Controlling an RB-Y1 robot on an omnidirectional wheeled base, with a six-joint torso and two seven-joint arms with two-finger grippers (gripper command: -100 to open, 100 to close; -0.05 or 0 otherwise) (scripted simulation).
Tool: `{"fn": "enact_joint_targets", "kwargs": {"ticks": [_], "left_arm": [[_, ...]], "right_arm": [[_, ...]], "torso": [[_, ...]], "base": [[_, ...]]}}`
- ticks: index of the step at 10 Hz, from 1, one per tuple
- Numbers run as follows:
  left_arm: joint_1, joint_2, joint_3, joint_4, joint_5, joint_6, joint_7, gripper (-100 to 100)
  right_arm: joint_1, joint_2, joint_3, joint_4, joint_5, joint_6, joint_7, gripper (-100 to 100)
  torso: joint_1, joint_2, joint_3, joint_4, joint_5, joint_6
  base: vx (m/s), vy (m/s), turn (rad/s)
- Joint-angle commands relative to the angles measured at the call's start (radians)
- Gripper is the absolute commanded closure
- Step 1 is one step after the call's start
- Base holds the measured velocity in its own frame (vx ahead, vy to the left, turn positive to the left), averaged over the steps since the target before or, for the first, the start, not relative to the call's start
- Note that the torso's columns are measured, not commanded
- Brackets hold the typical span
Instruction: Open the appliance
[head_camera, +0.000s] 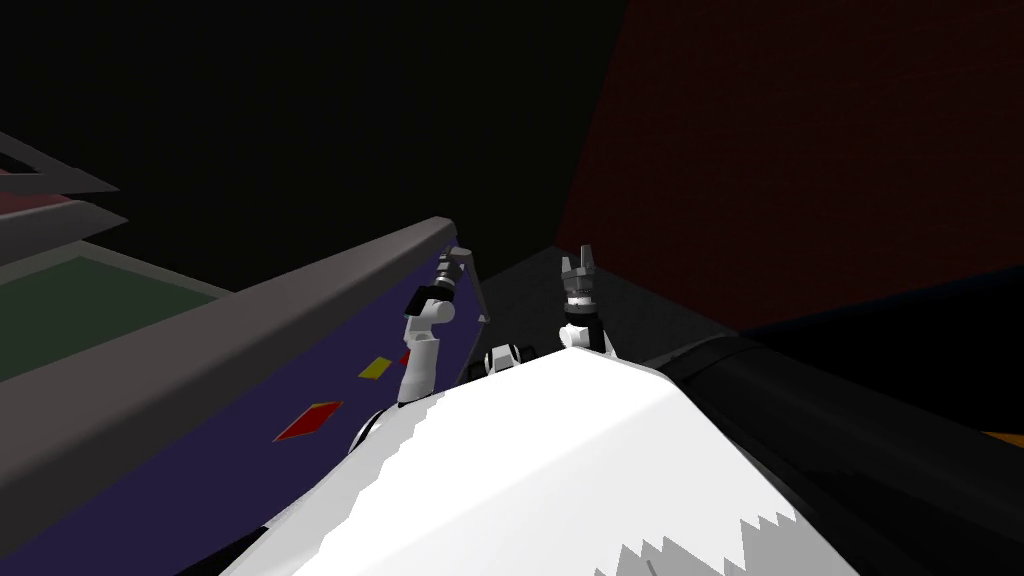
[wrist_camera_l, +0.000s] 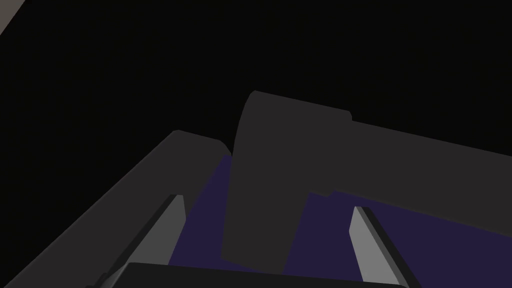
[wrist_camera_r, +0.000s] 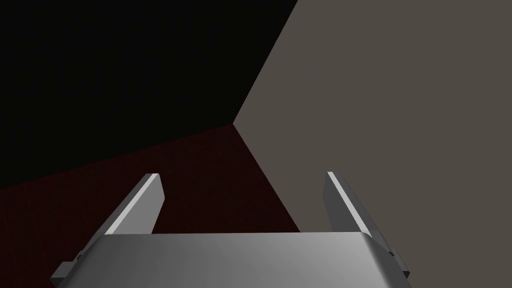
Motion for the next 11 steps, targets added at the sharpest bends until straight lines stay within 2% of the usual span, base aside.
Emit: {"fn": "enact_joint_targets", "kwargs": {"ticks": [1,2,3,4,5,6,11], "left_arm": [[-0.044,0.009,0.029,-0.002,-0.029,0.014,0.058,-100],[-0.044,0.009,0.029,-0.002,-0.029,0.014,0.058,-100],[-0.068,0.022,0.056,0.011,-0.057,0.024,0.097,-100],[-0.073,0.022,0.056,0.011,-0.057,0.024,0.101,-100],[-0.049,0.017,0.058,0.018,-0.071,0.046,0.079,-100],[-0.045,0.02,0.058,0.023,-0.072,0.046,0.08,0],[-0.038,0.02,0.055,0.032,-0.073,0.054,0.078,0]], "right_arm": [[0.0,0.0,0.0,0.0,0.0,0.0,0.0,0],[0.0,0.0,0.0,0.0,0.0,0.0,0.0,0],[0.0,0.0,0.0,0.0,0.0,0.0,0.0,0],[0.0,0.0,0.0,0.0,0.0,0.0,0.0,0],[0.0,0.0,0.0,0.0,0.0,0.0,0.0,0],[0.0,0.0,0.0,0.0,0.0,0.0,0.0,0],[0.0,0.0,0.0,0.0,0.0,0.0,0.0,0]], "torso": [[-0.001,0.002,0.001,0.003,-0.001,0.002],[-0.001,0.003,0.001,0.004,-0.001,0.001],[0.0,0.003,0.002,0.005,0.0,0.001],[-0.002,0.004,0.002,0.006,-0.001,0.003],[-0.003,0.005,0.002,0.006,-0.001,0.003],[-0.001,0.003,0.003,0.002,0.0,-0.001],[0.005,-0.007,-0.002,-0.01,0.003,-0.005]], "base": [[-0.049,-0.017,-0.068],[-0.014,-0.003,0.019],[-0.039,-0.005,-0.088],[-0.043,-0.004,-0.064],[-0.011,0.002,0.001],[0.0,0.0,0.0],[0.0,0.0,0.0]]}}
